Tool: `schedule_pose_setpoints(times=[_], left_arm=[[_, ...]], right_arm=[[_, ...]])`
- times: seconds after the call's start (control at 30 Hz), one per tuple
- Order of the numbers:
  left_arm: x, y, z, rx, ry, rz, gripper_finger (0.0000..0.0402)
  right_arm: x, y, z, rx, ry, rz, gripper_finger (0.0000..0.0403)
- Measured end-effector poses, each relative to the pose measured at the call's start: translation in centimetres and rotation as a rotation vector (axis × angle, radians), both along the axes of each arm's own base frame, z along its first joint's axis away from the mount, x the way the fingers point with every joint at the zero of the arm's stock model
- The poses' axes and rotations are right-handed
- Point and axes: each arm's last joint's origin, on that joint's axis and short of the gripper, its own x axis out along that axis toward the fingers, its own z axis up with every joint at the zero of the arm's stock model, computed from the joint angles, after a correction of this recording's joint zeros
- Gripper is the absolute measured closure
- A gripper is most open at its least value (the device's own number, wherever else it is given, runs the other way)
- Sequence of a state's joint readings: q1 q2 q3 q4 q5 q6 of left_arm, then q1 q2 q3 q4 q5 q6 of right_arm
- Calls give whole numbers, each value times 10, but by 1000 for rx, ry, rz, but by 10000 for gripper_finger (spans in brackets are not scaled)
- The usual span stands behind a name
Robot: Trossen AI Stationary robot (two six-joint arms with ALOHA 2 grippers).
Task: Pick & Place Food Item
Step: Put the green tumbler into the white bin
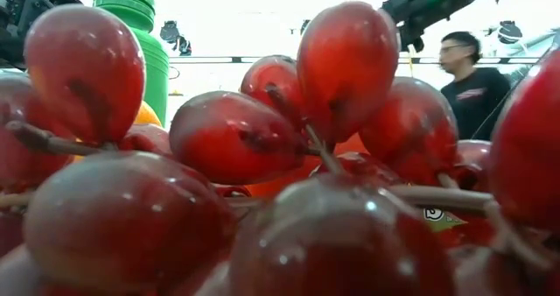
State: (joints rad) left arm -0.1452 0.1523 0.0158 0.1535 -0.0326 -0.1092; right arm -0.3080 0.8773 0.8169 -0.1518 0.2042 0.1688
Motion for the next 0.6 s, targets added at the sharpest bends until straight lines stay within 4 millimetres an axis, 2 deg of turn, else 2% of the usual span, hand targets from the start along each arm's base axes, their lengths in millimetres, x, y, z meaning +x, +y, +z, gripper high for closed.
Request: schedule_pose_setpoints(times=[0.1, 0.33, 0.47, 0.6], left_arm=[[0, 0, 0, 0, 0, 0, 101], [0, 0, 0, 0, 0, 0, 101], [0, 0, 0, 0, 0, 0, 101], [0, 0, 0, 0, 0, 0, 101]], right_arm=[[-8, 23, -6, 53, 6, 91, 119], [-21, 66, -41, 61, -88, 334, 142], [-28, 82, -68, 64, -172, 441, 157], [-35, 90, -94, 65, -263, 498, 174]])
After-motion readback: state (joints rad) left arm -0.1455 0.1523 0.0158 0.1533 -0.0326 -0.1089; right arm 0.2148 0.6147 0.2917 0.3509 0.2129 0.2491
